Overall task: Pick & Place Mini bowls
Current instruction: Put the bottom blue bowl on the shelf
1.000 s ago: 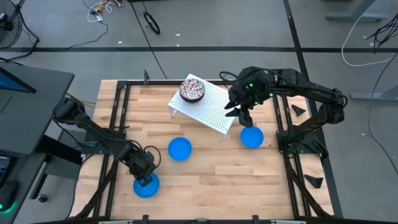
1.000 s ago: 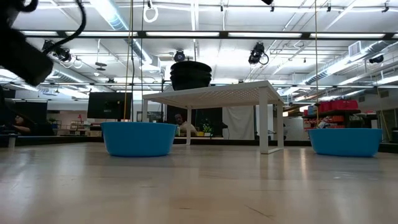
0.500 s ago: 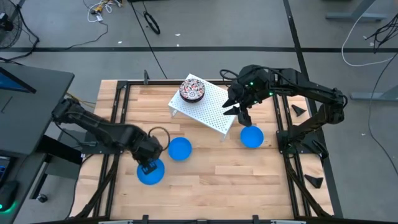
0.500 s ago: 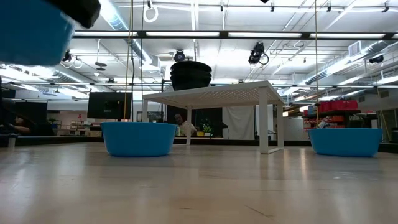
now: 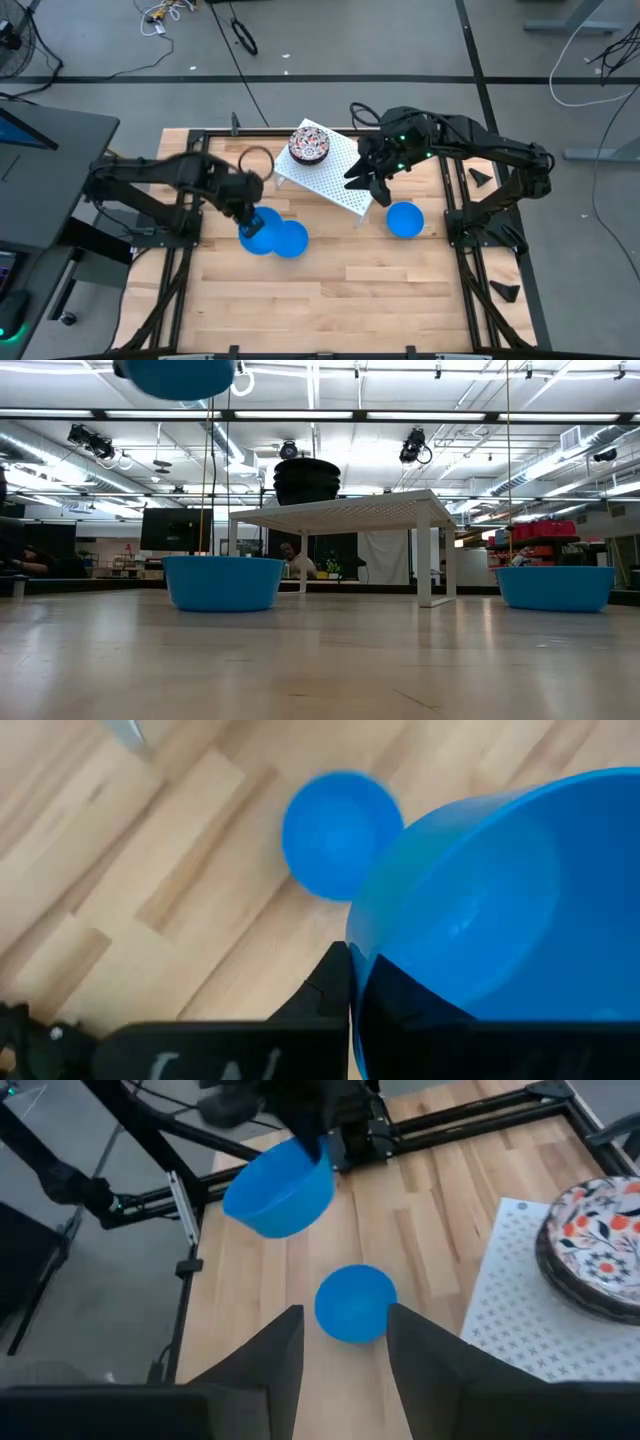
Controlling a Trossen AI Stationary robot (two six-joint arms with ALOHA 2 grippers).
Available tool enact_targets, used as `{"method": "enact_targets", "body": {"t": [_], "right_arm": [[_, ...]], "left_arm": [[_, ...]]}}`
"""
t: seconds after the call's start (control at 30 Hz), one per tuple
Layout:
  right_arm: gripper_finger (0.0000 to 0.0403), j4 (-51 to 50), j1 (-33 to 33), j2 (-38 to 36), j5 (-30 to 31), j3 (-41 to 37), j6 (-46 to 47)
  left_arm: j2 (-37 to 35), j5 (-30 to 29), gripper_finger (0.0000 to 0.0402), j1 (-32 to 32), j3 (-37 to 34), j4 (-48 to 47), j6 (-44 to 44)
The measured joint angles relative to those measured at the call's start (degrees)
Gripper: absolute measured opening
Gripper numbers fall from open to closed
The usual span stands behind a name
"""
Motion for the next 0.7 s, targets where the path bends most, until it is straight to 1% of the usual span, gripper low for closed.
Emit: {"method": "enact_targets", "body": {"t": [0.13, 0.27, 0.37, 0.43, 0.6, 0.7], "right_arm": [[0.0146, 0.9, 1.7, 0.5, 0.1, 0.0, -3.1], [0.0146, 3.8, 4.2, 1.2, 0.1, 0.0, -8.7], [0.0146, 5.7, 5.9, 2.1, 0.1, 0.0, -12.2], [0.0146, 7.3, 6.9, 2.8, 0.1, 0.0, -13.8], [0.0146, 7.1, 7.9, 4.9, 0.1, 0.0, -15.2], [0.0146, 7.5, 8.9, 6.0, 2.5, 0.0, -17.5]], "left_arm": [[0.3, 0.9, 0.0004, 4.1, 3.4, -0.4, 1.0], [1.3, 4.7, 0.0004, 7.7, 5.9, -1.8, 2.1], [3.5, 7.7, 0.0004, 9.4, 8.6, -3.6, 3.9], [5.7, 9.1, 0.0004, 10.1, 10.8, -5.8, 5.5], [12.5, 10.4, 0.0004, 11.7, 18.3, -10.5, 9.2], [16.5, 11.8, 0.0004, 13.0, 22.8, -11.7, 11.3]]}}
